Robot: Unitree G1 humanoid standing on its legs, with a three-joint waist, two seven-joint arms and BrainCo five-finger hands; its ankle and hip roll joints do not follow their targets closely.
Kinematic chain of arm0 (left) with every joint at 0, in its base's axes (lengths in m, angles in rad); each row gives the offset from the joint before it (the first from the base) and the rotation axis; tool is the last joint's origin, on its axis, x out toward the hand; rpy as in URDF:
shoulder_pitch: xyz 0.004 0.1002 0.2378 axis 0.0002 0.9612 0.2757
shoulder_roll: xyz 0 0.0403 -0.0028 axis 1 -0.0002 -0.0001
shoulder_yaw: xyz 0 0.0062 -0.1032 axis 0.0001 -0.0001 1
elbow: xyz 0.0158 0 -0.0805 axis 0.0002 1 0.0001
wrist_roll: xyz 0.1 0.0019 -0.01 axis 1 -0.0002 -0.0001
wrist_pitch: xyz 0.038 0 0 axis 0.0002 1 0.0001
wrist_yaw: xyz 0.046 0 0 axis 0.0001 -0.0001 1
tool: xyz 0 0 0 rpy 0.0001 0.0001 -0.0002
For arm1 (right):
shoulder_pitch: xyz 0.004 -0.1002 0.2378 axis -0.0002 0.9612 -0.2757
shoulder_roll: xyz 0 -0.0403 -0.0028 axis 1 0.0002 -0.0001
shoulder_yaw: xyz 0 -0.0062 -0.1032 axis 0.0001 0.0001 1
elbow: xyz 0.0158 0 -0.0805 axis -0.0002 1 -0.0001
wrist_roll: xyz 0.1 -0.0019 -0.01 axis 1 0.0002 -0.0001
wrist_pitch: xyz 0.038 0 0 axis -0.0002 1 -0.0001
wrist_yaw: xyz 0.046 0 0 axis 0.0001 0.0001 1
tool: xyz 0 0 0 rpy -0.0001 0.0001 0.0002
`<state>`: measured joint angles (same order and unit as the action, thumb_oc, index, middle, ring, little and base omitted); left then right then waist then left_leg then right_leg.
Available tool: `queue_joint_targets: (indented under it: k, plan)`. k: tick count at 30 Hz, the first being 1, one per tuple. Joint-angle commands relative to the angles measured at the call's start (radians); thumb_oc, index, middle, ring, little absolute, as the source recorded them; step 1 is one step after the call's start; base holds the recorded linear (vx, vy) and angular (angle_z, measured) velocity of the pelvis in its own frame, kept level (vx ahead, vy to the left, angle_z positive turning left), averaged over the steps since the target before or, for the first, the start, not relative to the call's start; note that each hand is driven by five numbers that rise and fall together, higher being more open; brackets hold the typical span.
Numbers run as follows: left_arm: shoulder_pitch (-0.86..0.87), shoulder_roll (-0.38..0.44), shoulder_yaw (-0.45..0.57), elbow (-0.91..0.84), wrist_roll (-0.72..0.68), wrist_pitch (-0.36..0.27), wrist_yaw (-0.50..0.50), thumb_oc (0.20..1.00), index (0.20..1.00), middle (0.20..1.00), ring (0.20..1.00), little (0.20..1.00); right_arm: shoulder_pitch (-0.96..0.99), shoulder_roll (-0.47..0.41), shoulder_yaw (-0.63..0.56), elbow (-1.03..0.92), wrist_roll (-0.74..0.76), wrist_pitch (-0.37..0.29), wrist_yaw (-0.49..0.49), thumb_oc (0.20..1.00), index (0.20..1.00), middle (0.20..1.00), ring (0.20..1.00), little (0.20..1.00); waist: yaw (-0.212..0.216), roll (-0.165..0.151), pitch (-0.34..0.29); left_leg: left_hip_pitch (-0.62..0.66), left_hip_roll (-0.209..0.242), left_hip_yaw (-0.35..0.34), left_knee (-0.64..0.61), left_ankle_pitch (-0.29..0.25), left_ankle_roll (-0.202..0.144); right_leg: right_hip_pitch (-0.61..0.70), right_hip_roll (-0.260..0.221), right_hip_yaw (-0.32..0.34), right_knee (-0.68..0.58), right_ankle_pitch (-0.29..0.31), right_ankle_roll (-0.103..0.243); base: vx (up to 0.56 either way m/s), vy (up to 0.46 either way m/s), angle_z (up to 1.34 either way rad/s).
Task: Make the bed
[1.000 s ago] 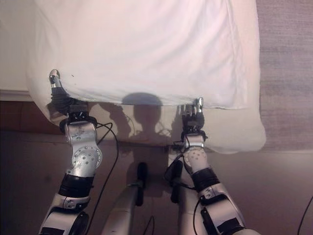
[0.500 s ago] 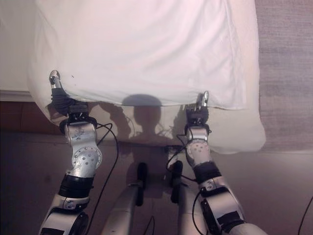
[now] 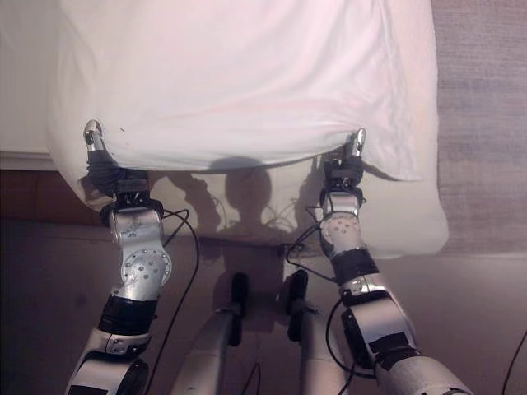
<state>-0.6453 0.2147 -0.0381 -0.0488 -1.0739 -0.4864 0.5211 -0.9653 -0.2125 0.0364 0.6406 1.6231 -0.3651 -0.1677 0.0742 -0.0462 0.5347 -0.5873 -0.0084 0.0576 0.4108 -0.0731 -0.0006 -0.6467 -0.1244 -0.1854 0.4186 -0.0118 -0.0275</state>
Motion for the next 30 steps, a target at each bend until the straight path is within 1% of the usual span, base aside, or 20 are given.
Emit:
queue_joint_targets:
  k: [1, 2, 6, 10, 16, 18, 21, 22, 25, 26, 27, 28, 29, 30]
  plan:
    - [0.094, 0.031, 0.064, -0.245, 0.08, -0.123, -0.068, 0.2, 0.2, 0.2, 0.2, 0.2, -0.013, -0.073, -0.05, -0.016, 0.008, -0.021, 0.044, 0.322, 0.322, 0.322, 0.322, 0.322, 0.064, 0.075, -0.102, -0.048, -0.053, 0.002, -0.061, 0.035, 0.03, -0.005, -0.05, 0.011, -0.027, 0.008, 0.14, 0.0, 0.0, 0.0]
    - [0.095, 0.03, 0.064, -0.245, 0.08, -0.123, -0.068, 0.2, 0.2, 0.2, 0.2, 0.2, -0.008, -0.072, -0.05, -0.018, 0.006, -0.021, 0.042, 0.2, 0.2, 0.2, 0.2, 0.2, 0.063, 0.075, -0.102, -0.048, -0.053, 0.001, -0.059, 0.035, 0.03, -0.006, -0.05, 0.012, -0.027, 0.007, 0.14, 0.0, 0.0, 0.0]
    - [0.099, 0.027, 0.068, -0.242, 0.076, -0.124, -0.069, 0.2, 0.2, 0.2, 0.2, 0.2, 0.012, -0.066, -0.043, -0.027, -0.003, -0.015, 0.041, 0.2, 0.2, 0.2, 0.2, 0.2, 0.061, 0.071, -0.103, -0.048, -0.052, 0.001, -0.058, 0.033, 0.031, -0.006, -0.049, 0.014, -0.026, 0.006, 0.139, 0.0, 0.0, 0.0]
    - [0.104, 0.024, 0.067, -0.237, 0.07, -0.121, -0.077, 0.2, 0.2, 0.2, 0.2, 0.2, 0.047, -0.062, -0.037, -0.037, -0.005, 0.001, 0.061, 0.2, 0.2, 0.2, 0.2, 0.2, 0.058, 0.069, -0.105, -0.045, -0.052, 0.004, -0.063, 0.033, 0.03, -0.004, -0.05, 0.012, -0.028, 0.006, 0.14, 0.0, 0.0, 0.0]
    - [0.114, 0.01, 0.068, -0.22, 0.057, -0.113, -0.088, 0.2, 0.2, 0.2, 0.2, 0.2, 0.12, -0.049, -0.034, -0.081, -0.008, 0.02, 0.107, 0.2, 0.2, 0.2, 0.2, 0.2, 0.049, 0.07, -0.107, -0.041, -0.05, 0.005, -0.069, 0.036, 0.028, 0.003, -0.051, 0.01, -0.038, 0.006, 0.141, 0.0, 0.0, 0.0]
    - [0.125, -0.002, 0.075, -0.204, 0.039, -0.117, -0.102, 0.2, 0.2, 0.2, 0.2, 0.2, 0.167, -0.042, -0.031, -0.125, -0.013, 0.029, 0.144, 0.2, 0.2, 0.2, 0.2, 0.2, 0.045, 0.072, -0.105, -0.034, -0.052, 0.003, -0.073, 0.037, 0.028, 0.006, -0.05, 0.014, -0.04, 0.008, 0.141, 0.0, 0.0, 0.0]
    - [0.13, -0.013, 0.072, -0.189, 0.025, -0.117, -0.109, 0.2, 0.2, 0.2, 0.2, 0.2, 0.203, -0.039, -0.029, -0.166, -0.02, 0.017, 0.159, 0.2, 0.2, 0.2, 0.2, 0.2, 0.041, 0.077, -0.109, -0.029, -0.051, 0.009, -0.089, 0.046, 0.024, 0.012, -0.051, 0.015, -0.054, 0.012, 0.143, 0.01, -0.018, -0.04]
    - [0.14, -0.024, 0.071, -0.168, 0.014, -0.116, -0.118, 0.2, 0.2, 0.2, 0.2, 0.2, 0.24, -0.029, -0.029, -0.211, -0.029, 0.016, 0.185, 0.2, 0.2, 0.2, 0.2, 0.2, 0.034, 0.081, -0.11, -0.016, -0.052, 0.005, -0.106, 0.052, 0.021, 0.023, -0.046, 0.017, -0.067, 0.011, 0.143, 0.02, -0.053, -0.09]
    - [0.164, -0.044, 0.077, -0.138, -0.015, -0.116, -0.127, 0.2, 0.2, 0.2, 0.2, 0.2, 0.294, -0.008, -0.025, -0.278, -0.043, 0.008, 0.205, 0.2, 0.2, 0.2, 0.2, 0.2, 0.029, 0.089, -0.116, -0.005, -0.051, 0.006, -0.123, 0.063, 0.019, 0.032, -0.042, 0.018, -0.075, 0.01, 0.141, 0.02, -0.055, -0.06]
    - [0.194, -0.069, 0.094, -0.105, -0.05, -0.126, -0.137, 0.2, 0.2, 0.2, 0.2, 0.2, 0.347, 0.008, -0.016, -0.322, -0.057, 0.004, 0.222, 0.2, 0.2, 0.2, 0.2, 0.2, 0.026, 0.098, -0.119, 0.013, -0.051, 0.002, -0.127, 0.068, 0.013, 0.05, -0.038, 0.016, -0.069, -0.005, 0.136, 0.02, -0.069, -0.01]
    - [0.195, -0.069, 0.095, -0.104, -0.052, -0.127, -0.139, 0.2, 0.2, 0.2, 0.2, 0.2, 0.349, 0.009, -0.015, -0.324, -0.058, 0.003, 0.221, 0.2, 0.2, 0.2, 0.2, 0.2, 0.025, 0.098, -0.12, 0.013, -0.052, 0.001, -0.129, 0.07, 0.013, 0.05, -0.038, 0.015, -0.071, -0.003, 0.136, 0.07, -0.185, -0.03]
    - [0.255, -0.107, 0.122, -0.058, -0.096, -0.122, -0.141, 0.2, 0.2, 0.2, 0.2, 0.2, 0.423, 0.021, -0.009, -0.402, -0.101, -0.004, 0.244, 0.2, 0.2, 0.2, 0.2, 0.2, 0.016, 0.11, -0.126, 0.048, -0.047, -0.004, -0.142, 0.071, 0.003, 0.081, -0.034, 0.012, -0.06, -0.029, 0.13, 0.04, -0.133, -0.02]
    - [0.259, -0.108, 0.122, -0.057, -0.1, -0.122, -0.145, 0.2, 0.2, 0.2, 0.2, 0.2, 0.43, 0.022, -0.006, -0.41, -0.105, -0.005, 0.239, 0.2, 0.2, 0.2, 0.2, 0.2, 0.013, 0.112, -0.127, 0.048, -0.048, -0.005, -0.145, 0.076, 0.003, 0.081, -0.034, 0.01, -0.062, -0.025, 0.129, 0.06, -0.184, 0.03]
    - [0.283, -0.122, 0.134, -0.03, -0.112, -0.12, -0.145, 0.2, 0.2, 0.2, 0.2, 0.2, 0.454, 0.035, -0.01, -0.44, -0.107, -0.001, 0.26, 0.2, 0.2, 0.2, 0.2, 0.2, 0.01, 0.117, -0.128, 0.062, -0.048, -0.013, -0.146, 0.077, -0.007, 0.1, -0.031, 0.008, -0.062, -0.038, 0.125, 0.02, -0.185, 0.03]
